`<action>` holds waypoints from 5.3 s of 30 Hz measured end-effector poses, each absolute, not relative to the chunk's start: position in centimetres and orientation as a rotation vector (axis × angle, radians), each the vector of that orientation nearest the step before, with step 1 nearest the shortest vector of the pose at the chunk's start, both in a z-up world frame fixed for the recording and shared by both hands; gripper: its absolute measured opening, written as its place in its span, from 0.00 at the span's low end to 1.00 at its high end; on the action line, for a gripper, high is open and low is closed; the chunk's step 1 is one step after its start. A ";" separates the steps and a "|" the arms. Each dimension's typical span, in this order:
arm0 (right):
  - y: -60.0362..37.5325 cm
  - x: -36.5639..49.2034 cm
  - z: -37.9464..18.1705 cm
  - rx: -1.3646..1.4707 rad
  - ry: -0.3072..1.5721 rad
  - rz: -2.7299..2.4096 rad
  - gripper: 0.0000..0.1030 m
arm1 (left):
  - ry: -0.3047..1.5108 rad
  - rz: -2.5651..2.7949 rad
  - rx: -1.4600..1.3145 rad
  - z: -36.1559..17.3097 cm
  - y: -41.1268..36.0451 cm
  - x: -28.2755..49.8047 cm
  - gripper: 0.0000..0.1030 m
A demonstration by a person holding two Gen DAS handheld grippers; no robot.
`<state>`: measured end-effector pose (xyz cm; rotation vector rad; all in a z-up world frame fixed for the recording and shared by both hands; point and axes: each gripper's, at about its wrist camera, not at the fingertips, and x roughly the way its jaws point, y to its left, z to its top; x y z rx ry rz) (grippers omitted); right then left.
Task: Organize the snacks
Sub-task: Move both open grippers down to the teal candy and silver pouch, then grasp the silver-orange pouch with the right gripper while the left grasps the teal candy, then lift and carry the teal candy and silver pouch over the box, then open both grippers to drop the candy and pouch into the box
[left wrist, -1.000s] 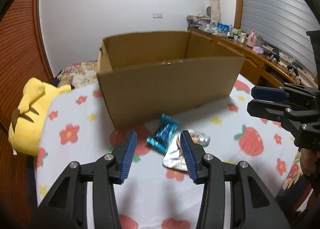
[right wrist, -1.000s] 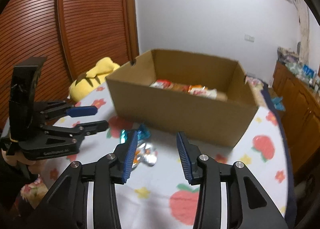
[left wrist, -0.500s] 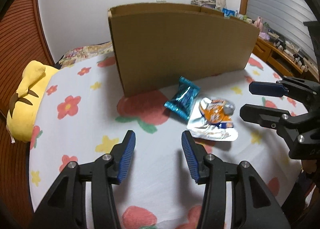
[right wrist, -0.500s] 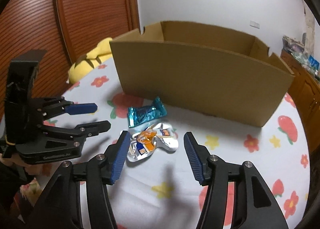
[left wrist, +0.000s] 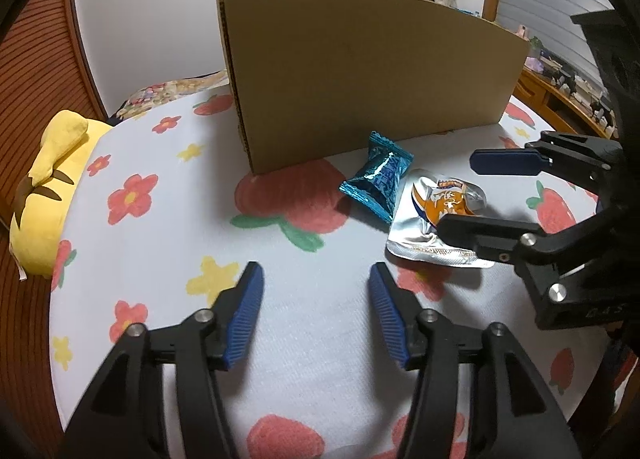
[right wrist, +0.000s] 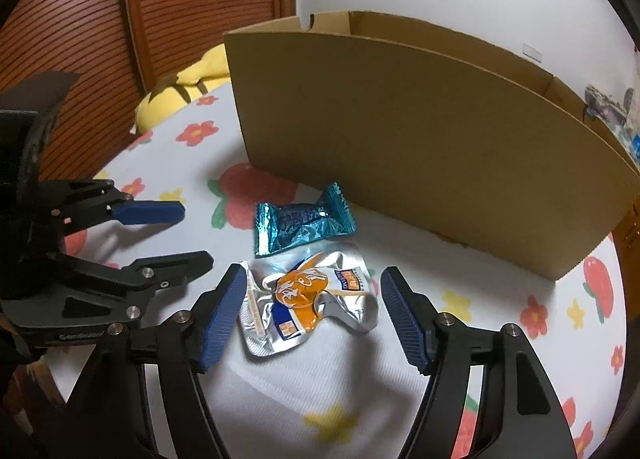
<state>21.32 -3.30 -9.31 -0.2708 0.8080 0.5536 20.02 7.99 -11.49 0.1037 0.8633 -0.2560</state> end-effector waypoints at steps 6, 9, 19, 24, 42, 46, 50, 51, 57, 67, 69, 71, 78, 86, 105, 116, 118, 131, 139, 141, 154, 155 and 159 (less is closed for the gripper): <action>-3.2 21.7 -10.0 -0.277 0.837 0.577 0.73 | 0.872 -0.240 0.100 -11.7 8.1 20.3 0.71; -3.2 22.0 -10.3 -0.275 0.857 0.593 0.78 | 0.884 -0.223 0.096 -11.9 8.3 20.5 0.83; -3.7 22.7 -10.5 -0.267 0.882 0.632 0.83 | 0.904 -0.192 0.083 -12.1 8.8 20.7 0.97; -3.6 22.7 -10.5 -0.277 0.883 0.668 0.83 | 0.916 -0.220 0.097 -12.1 9.0 20.5 0.97; -2.0 22.9 -11.4 -0.403 0.886 0.711 0.84 | 0.854 -0.359 0.062 -9.4 9.4 23.3 0.76; -2.0 22.7 -11.4 -0.417 0.894 0.721 0.82 | 0.846 -0.374 0.064 -9.0 8.6 24.2 0.67; -2.9 22.4 -11.3 -0.416 0.896 0.715 0.82 | 0.835 -0.406 0.079 -8.7 7.0 24.9 0.62; -3.1 22.3 -11.2 -0.415 0.894 0.710 0.81 | 0.834 -0.413 0.085 -8.7 6.7 25.0 0.61; -4.6 22.3 -11.1 -0.381 0.887 0.680 0.81 | 0.842 -0.438 0.137 -9.2 4.4 26.4 0.47; -4.9 21.9 -10.9 -0.360 0.864 0.676 0.81 | 0.878 -0.428 0.192 -10.5 2.8 27.4 0.41; -5.3 21.5 -10.9 -0.356 0.859 0.675 0.81 | 0.882 -0.425 0.194 -10.7 2.7 27.5 0.41; -5.6 21.4 -10.9 -0.349 0.856 0.674 0.81 | 0.877 -0.426 0.194 -10.7 2.8 27.3 0.30; -6.4 21.4 -11.1 -0.329 0.859 0.666 0.81 | 0.865 -0.396 0.170 -10.5 3.4 26.6 0.22; -6.6 21.4 -10.4 -0.304 0.835 0.640 0.81 | 0.819 -0.408 0.142 -8.5 4.1 24.8 0.22; -7.9 21.6 -1.0 -0.280 0.609 0.607 0.81 | 0.602 -0.408 0.100 1.1 4.7 24.0 0.22; -8.4 24.5 2.2 -0.285 0.536 0.608 0.81 | 0.603 -0.367 0.084 2.1 5.0 28.2 0.22; -8.4 25.0 2.4 -0.286 0.530 0.608 0.81 | 0.607 -0.361 0.086 1.9 5.0 28.8 0.22; -9.2 28.9 2.5 -0.257 0.530 0.592 0.81 | 0.656 -0.325 0.072 0.1 4.3 32.7 0.22; -9.8 31.0 1.5 -0.246 0.561 0.542 0.81 | 0.668 -0.311 0.067 -0.5 3.8 33.4 0.25; -10.0 31.5 1.3 -0.247 0.568 0.521 0.81 | 0.669 -0.311 0.068 -0.5 3.7 33.6 0.25; -11.6 33.9 -0.1 -0.172 0.614 0.434 0.83 | 0.639 -0.282 0.071 -0.5 4.2 33.4 0.33; -11.7 34.0 -0.1 -0.166 0.613 0.433 0.83 | 0.630 -0.279 0.072 -0.4 4.2 33.3 0.35; -12.0 34.0 -0.2 -0.150 0.607 0.441 0.83 | 0.603 -0.255 0.072 -0.4 4.4 32.8 0.44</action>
